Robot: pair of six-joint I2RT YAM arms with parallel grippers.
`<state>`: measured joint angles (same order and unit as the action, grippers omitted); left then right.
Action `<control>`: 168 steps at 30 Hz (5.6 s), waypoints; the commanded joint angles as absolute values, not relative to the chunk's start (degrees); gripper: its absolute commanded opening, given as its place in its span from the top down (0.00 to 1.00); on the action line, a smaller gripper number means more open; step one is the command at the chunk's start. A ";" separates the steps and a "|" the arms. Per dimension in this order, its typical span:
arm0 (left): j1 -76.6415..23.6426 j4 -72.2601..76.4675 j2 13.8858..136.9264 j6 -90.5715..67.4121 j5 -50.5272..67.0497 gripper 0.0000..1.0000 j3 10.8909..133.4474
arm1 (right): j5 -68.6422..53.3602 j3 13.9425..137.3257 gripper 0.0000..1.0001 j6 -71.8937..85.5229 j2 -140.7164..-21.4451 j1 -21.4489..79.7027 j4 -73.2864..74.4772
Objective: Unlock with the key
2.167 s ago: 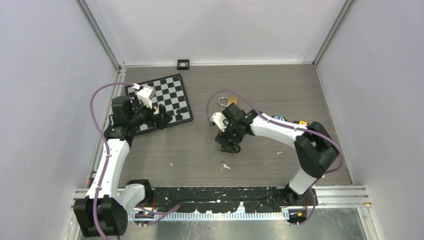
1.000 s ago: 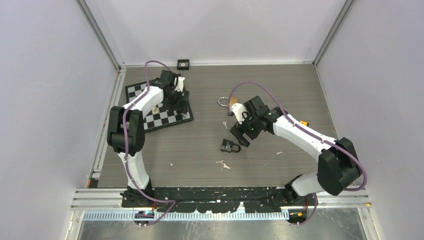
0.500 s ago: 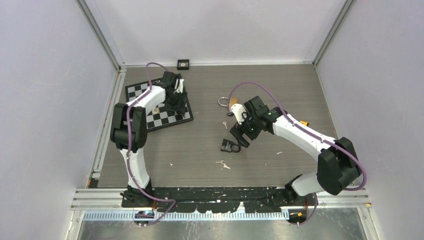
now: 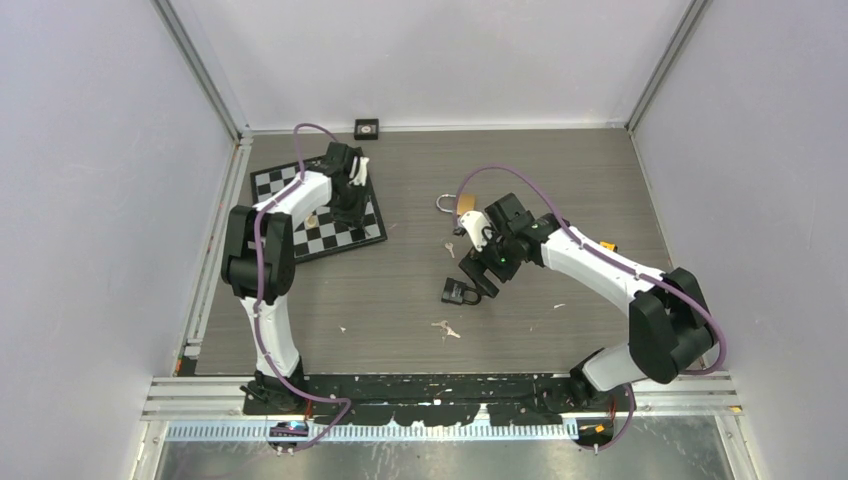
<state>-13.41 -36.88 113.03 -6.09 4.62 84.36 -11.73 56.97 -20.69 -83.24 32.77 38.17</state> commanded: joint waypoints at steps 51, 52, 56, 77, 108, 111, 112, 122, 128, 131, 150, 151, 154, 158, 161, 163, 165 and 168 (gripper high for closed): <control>-17.00 -35.29 113.79 -4.50 0.52 0.52 85.01 | -12.30 59.15 0.11 -21.88 -86.49 32.70 40.21; -17.04 -35.19 113.96 -4.63 0.45 0.52 84.94 | -12.30 59.15 0.11 -21.88 -86.48 32.70 40.18; -17.14 -35.03 114.11 -4.99 0.44 0.54 84.61 | -12.39 59.15 0.11 -21.78 -86.73 32.68 40.22; -17.82 -34.00 108.52 -0.48 4.64 0.72 81.67 | -12.48 59.24 0.11 -21.81 -86.53 32.70 40.34; -25.72 -6.81 81.17 19.26 33.37 0.77 50.78 | -31.61 63.31 0.12 -3.34 -81.12 24.61 28.75; -26.52 -1.08 79.94 19.97 36.49 0.80 48.22 | -36.84 66.13 0.16 2.11 -84.66 24.61 24.83; -26.87 0.49 79.61 20.51 37.36 0.80 47.43 | -38.48 66.81 0.17 4.03 -85.81 24.61 23.57; -32.65 10.49 77.73 24.27 35.37 0.83 43.07 | -46.76 69.08 0.28 19.06 -96.83 25.14 12.35; -35.49 11.34 78.18 26.80 31.07 0.83 42.40 | -47.99 70.04 0.34 20.49 -99.49 26.44 11.71; -36.08 11.34 78.19 27.47 29.89 0.83 42.36 | -47.94 70.14 0.38 20.74 -100.53 26.98 11.64; -37.03 11.34 79.18 29.00 26.28 0.84 42.37 | -49.25 69.36 0.54 16.53 -103.39 29.40 14.07; -37.00 11.40 79.16 29.03 26.26 0.84 42.36 | -49.30 69.28 0.55 16.30 -103.44 29.42 14.19; -37.09 11.53 79.13 28.92 26.21 0.84 42.21 | -49.81 69.10 0.57 15.86 -103.79 29.44 14.13; -37.06 11.69 79.08 28.73 26.67 0.84 41.95 | -50.29 69.38 0.59 15.86 -104.31 29.53 13.78; -37.03 11.62 79.16 28.57 26.65 0.84 41.92 | -50.61 69.71 0.61 16.04 -104.71 29.61 13.39; -37.04 11.69 79.18 28.42 26.55 0.84 42.01 | -50.83 69.70 0.63 16.44 -105.09 29.62 12.87; -37.00 11.76 79.37 28.23 26.46 0.84 42.00 | -51.18 69.78 0.65 17.05 -105.41 29.61 12.20; -37.04 11.98 79.78 27.92 26.10 0.84 42.01 | -51.81 69.47 0.68 18.26 -105.67 29.57 10.56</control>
<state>-36.80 8.08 79.55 27.88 26.39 42.00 -49.91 68.27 16.97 -105.21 29.19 13.63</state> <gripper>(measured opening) 0.325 0.333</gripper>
